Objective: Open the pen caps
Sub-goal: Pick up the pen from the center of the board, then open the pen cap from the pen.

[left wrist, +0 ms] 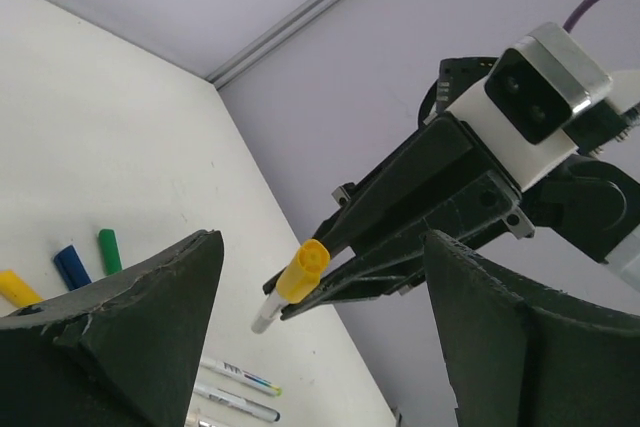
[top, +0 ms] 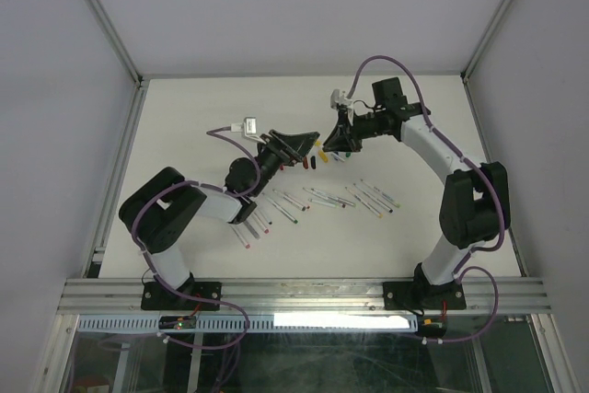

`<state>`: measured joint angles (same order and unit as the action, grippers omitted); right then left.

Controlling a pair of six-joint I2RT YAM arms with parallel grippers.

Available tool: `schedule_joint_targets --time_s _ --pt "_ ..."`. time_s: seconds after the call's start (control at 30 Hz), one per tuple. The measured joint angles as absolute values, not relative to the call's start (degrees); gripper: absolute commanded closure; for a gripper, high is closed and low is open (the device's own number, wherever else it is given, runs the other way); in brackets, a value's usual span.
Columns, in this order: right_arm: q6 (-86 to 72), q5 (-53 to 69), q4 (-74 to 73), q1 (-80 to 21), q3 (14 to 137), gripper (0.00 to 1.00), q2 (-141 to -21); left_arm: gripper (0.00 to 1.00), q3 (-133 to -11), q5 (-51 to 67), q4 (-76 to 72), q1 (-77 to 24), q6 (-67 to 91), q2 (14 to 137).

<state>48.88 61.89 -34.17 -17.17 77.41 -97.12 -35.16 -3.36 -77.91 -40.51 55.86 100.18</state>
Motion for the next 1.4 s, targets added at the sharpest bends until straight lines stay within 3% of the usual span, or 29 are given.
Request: schedule_joint_targets --time_s 0.2,0.53,0.6,0.7,0.83,0.97,1.1,1.4 --pt "45.8 61.93 -32.6 -18.2 77.23 1.0 -97.14 0.42 -37.1 -6.98 -73.12 -41.01 54.98 100.29" --pt "39.83 60.4 -30.44 -19.07 77.12 1.0 -97.25 0.94 -38.94 -9.13 -67.22 -42.39 53.17 100.29" --pt "38.83 60.16 -30.02 -19.07 77.1 1.0 -97.25 1.0 -39.03 -9.21 -66.85 -42.39 52.77 100.29" --pt "37.76 59.92 -29.54 -19.11 77.06 0.96 -97.36 1.0 -39.11 -9.37 -66.81 -42.39 52.23 100.27" --pt "35.22 60.36 -27.57 -19.14 76.03 0.56 -97.36 1.0 -39.11 -9.26 -66.24 -42.39 50.5 99.81" --pt "30.33 60.84 -23.66 -19.27 71.37 0.4 -95.55 1.0 -38.59 -6.9 -66.61 -42.13 48.31 98.67" --pt "27.2 60.95 -22.04 -19.29 68.03 0.38 -92.31 1.0 -35.51 -2.42 -70.15 -41.71 46.92 97.01" --pt "24.6 61.32 -19.07 -20.53 62.76 0.57 -87.66 1.0 -33.47 5.06 -75.64 -41.54 45.98 96.2"
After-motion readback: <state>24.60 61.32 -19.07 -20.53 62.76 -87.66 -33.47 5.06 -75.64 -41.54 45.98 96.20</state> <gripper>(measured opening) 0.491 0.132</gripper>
